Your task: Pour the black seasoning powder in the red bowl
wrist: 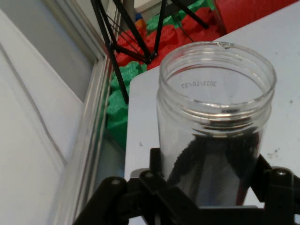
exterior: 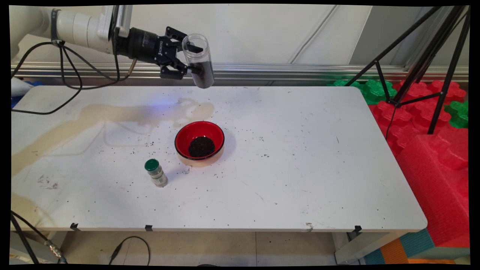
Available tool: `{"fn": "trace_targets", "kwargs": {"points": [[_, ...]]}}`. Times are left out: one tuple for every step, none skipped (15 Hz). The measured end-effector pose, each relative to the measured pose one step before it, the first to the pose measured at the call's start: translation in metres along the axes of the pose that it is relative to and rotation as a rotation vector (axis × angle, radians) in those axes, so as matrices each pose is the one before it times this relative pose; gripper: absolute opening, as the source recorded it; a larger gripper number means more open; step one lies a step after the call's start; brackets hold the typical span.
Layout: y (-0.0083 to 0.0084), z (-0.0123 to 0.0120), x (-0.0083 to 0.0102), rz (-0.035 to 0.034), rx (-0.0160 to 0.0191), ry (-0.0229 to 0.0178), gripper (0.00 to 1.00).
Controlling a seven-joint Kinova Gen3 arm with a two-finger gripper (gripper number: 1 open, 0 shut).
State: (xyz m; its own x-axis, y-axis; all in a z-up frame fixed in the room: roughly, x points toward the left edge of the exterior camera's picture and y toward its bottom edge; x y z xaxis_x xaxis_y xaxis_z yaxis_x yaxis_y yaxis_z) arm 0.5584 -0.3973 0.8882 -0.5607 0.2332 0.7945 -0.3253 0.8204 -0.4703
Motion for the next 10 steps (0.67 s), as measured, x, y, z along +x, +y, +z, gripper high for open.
{"fn": "trace_targets", "kwargs": {"points": [[-0.00335, 0.00023, 0.00011, -0.04252, -0.00515, -0.00113, 0.0], [-0.00341, 0.00022, 0.00044, -0.04551, -0.00518, -0.00032, 0.0], [-0.00185, 0.00011, 0.0002, -0.0254, -0.003, -0.00021, 0.0], [-0.00284, 0.00054, 0.00026, -0.03586, -0.00495, -0.00059, 0.0], [-0.00189, 0.00056, 0.00021, -0.02276, -0.00361, -0.00045, 0.0], [-0.00259, 0.00069, 0.00009, -0.03209, -0.00505, -0.00142, 0.0], [-0.00183, 0.00081, 0.00003, -0.02022, -0.00385, -0.00042, 0.0], [-0.00219, 0.00056, -0.00037, -0.03011, -0.00462, -0.001, 0.0], [-0.00153, 0.00084, -0.00026, -0.01846, -0.00357, -0.00064, 0.0], [-0.00217, 0.00123, -0.00053, -0.02594, -0.00533, -0.00158, 0.0]]}}
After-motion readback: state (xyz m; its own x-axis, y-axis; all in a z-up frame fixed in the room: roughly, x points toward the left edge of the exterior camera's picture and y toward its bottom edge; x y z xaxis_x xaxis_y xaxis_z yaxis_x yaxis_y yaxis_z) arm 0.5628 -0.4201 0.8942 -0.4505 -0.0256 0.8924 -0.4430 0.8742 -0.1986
